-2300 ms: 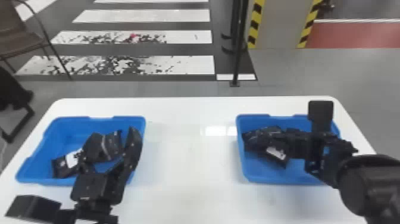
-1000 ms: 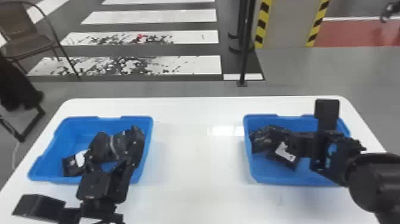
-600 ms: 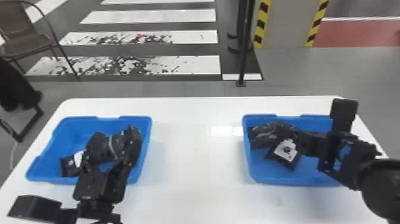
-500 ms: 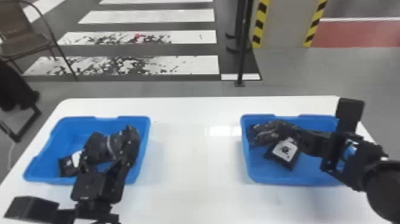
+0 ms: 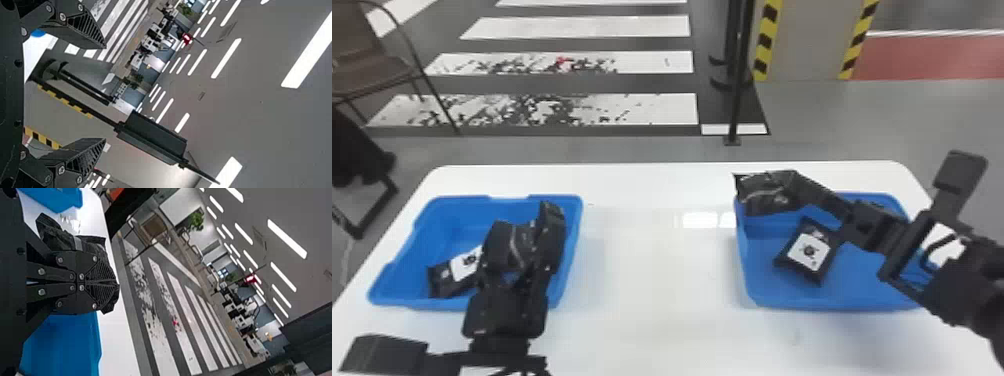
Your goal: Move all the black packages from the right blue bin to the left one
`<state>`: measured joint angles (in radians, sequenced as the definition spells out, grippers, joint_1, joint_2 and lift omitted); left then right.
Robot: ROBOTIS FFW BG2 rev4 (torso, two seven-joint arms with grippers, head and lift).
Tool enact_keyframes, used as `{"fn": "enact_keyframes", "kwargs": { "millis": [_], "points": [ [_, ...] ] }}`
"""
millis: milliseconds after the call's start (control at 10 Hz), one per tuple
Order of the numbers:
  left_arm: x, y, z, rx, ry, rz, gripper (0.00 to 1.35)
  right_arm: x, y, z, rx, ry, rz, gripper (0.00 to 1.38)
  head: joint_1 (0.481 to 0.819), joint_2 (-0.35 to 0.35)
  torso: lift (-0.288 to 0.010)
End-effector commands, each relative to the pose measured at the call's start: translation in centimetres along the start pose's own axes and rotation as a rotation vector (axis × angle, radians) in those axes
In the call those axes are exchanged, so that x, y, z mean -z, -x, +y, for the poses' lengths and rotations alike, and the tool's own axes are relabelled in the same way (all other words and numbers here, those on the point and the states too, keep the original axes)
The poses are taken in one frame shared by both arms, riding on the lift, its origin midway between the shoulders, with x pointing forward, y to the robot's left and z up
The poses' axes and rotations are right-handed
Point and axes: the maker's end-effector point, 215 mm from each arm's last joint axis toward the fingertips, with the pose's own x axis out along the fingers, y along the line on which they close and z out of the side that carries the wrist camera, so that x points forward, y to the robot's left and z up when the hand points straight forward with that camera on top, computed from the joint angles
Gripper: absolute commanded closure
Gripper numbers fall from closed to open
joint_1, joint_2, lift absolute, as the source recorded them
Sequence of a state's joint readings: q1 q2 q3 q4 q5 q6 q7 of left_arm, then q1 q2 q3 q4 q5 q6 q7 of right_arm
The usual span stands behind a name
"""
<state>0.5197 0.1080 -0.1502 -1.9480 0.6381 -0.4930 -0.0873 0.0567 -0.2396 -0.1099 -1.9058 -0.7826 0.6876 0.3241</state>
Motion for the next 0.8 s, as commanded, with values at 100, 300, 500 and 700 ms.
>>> {"fn": "enact_keyframes", "kwargs": {
  "millis": [100, 300, 500, 700],
  "points": [
    [2.4, -0.2, -5.1, 0.014, 0.361, 0.056, 0.22, -0.6, -1.8, 6.3, -0.197, -0.098, -0.031, 1.19, 0.695, 0.068, -0.154],
    [4.6, 0.0, -9.1, 0.057, 0.506, 0.137, 0.22, 0.9, -2.9, 10.3, -0.311, -0.163, 0.002, 1.19, 0.695, 0.060, -0.154],
    [4.8, 0.0, -9.8, 0.079, 0.481, 0.151, 0.22, 4.4, -4.2, 15.6, -0.429, -0.238, 0.079, 1.19, 0.695, 0.059, -0.154],
    [4.2, -0.3, -10.0, 0.108, 0.399, 0.141, 0.22, 6.6, -4.8, 18.3, -0.487, -0.270, 0.127, 1.19, 0.695, 0.121, -0.154]
  ]
}}
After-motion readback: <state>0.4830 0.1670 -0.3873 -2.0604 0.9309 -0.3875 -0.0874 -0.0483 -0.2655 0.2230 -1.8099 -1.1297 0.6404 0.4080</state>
